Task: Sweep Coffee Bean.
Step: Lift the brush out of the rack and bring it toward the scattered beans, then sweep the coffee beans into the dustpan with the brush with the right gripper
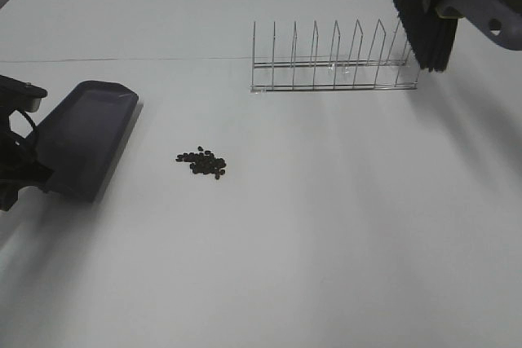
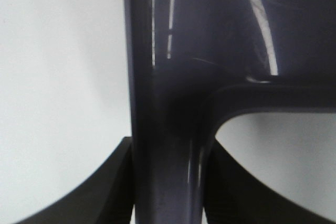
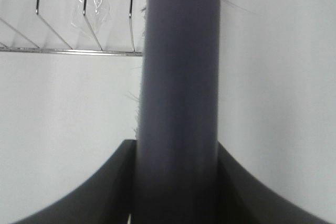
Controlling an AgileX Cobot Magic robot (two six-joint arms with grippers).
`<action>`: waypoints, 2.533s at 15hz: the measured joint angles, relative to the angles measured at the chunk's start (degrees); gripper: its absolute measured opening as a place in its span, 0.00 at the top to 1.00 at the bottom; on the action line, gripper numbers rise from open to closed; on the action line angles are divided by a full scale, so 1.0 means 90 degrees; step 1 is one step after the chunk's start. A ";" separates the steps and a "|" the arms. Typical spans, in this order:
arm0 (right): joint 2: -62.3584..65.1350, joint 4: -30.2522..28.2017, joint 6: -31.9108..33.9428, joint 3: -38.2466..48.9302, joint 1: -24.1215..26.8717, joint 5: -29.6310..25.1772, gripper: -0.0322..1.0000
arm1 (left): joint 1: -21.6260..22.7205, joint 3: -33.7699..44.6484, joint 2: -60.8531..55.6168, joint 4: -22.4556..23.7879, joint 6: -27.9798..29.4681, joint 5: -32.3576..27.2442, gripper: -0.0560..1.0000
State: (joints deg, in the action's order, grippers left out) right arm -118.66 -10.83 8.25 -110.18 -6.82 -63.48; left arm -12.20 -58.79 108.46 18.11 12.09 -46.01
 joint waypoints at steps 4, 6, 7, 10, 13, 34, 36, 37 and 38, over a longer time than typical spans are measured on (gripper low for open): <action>0.1318 -0.0089 0.0223 0.1954 0.0000 0.0331 0.70 | -0.0439 0.0000 0.0032 0.0465 0.0707 0.0000 0.65; 0.1687 -0.0121 0.0407 0.2871 0.0000 0.0738 0.70 | -0.0439 0.0000 0.0032 0.0579 0.0738 0.0000 0.65; 0.1897 -0.0554 0.0764 0.3890 -0.0191 0.1012 0.70 | -0.0439 -0.0013 0.0064 0.0649 0.0751 0.0000 0.65; 0.1859 -0.1732 0.1693 0.4488 -0.0929 0.0968 0.70 | -0.0446 -0.0083 0.0439 0.0707 0.0777 -0.0064 0.65; 0.1502 -0.2718 0.2222 0.4507 -0.1891 0.0751 0.70 | -0.0668 -0.0127 0.0764 0.0745 0.0802 -0.0191 0.65; -0.2381 0.2661 0.0904 0.0477 -0.3565 0.2012 0.70 | -0.1178 -0.1286 0.1681 0.0032 -0.0197 -0.1502 0.65; -0.2406 0.3100 0.0738 0.0477 -0.3565 0.2203 0.70 | -0.1178 -0.1286 0.1681 0.0006 -0.0185 -0.1560 0.65; -0.2451 0.3361 0.0668 0.0477 -0.3565 0.2317 0.70 | -0.1178 -0.1286 0.1687 -0.0038 -0.0178 -0.1592 0.65; -0.2521 0.3584 0.0649 0.0477 -0.3565 0.2387 0.70 | -0.1178 -0.1286 0.1687 -0.0070 -0.0172 -0.1623 0.65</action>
State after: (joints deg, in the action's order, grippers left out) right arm -141.35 21.43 14.09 -105.88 -38.90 -42.00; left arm -22.80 -70.36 123.64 17.48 10.54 -60.62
